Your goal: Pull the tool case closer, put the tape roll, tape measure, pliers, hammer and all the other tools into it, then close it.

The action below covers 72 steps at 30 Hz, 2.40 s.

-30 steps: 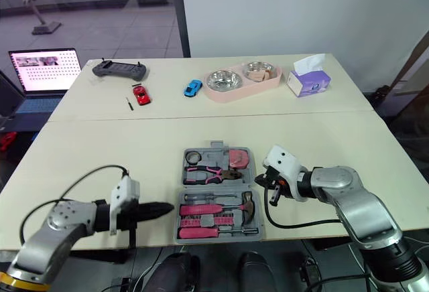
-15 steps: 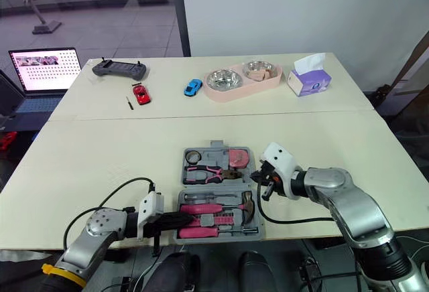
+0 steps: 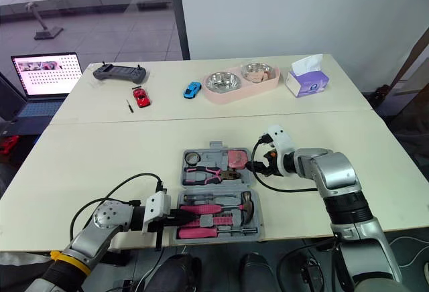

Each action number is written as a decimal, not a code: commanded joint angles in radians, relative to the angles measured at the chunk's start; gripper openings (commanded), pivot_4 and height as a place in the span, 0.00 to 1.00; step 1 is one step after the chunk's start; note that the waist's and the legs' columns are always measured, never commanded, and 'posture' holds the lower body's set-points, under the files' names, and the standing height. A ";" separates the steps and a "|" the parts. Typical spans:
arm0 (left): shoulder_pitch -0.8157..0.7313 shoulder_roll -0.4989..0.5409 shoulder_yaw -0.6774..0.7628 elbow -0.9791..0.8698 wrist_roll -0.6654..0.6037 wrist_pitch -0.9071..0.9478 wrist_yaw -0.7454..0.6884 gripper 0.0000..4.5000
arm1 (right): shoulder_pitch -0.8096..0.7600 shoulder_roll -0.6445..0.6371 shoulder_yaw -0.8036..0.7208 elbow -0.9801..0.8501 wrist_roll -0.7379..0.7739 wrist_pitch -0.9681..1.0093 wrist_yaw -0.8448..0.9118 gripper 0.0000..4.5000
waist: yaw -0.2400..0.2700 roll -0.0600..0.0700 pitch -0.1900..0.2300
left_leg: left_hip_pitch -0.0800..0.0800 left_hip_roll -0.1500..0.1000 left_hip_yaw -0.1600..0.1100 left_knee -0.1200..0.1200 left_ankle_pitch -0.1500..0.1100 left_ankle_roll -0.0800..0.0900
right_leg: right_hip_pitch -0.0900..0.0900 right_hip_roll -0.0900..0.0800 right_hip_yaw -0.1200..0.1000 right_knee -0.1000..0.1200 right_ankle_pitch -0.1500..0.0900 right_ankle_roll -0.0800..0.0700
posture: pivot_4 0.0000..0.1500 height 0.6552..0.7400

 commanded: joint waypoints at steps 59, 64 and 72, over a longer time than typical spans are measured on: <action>-0.077 0.133 -0.015 0.104 0.075 0.011 0.053 0.00 | -0.058 -0.006 -0.051 0.089 0.151 -0.138 0.470 0.99 | -0.019 0.005 -0.005 | 0.007 0.001 -0.002 -0.014 0.000 0.000 | -0.002 0.000 0.001 0.001 0.000 -0.005 | 1.00 1.00; -0.057 0.143 0.027 0.015 0.019 0.088 0.053 0.00 | -0.061 -0.020 -0.044 0.099 0.155 -0.159 0.489 0.99 | -0.022 0.005 -0.004 | 0.007 0.001 -0.002 -0.014 0.000 0.000 | -0.004 0.000 0.001 0.001 0.001 -0.005 | 1.00 1.00; -0.014 0.166 0.069 -0.087 -0.016 0.171 0.052 0.00 | -0.065 -0.029 -0.029 0.126 0.150 -0.191 0.516 0.99 | -0.021 0.005 -0.002 | 0.005 0.001 -0.002 -0.015 0.000 0.000 | -0.006 0.001 0.001 0.000 0.000 -0.006 | 1.00 1.00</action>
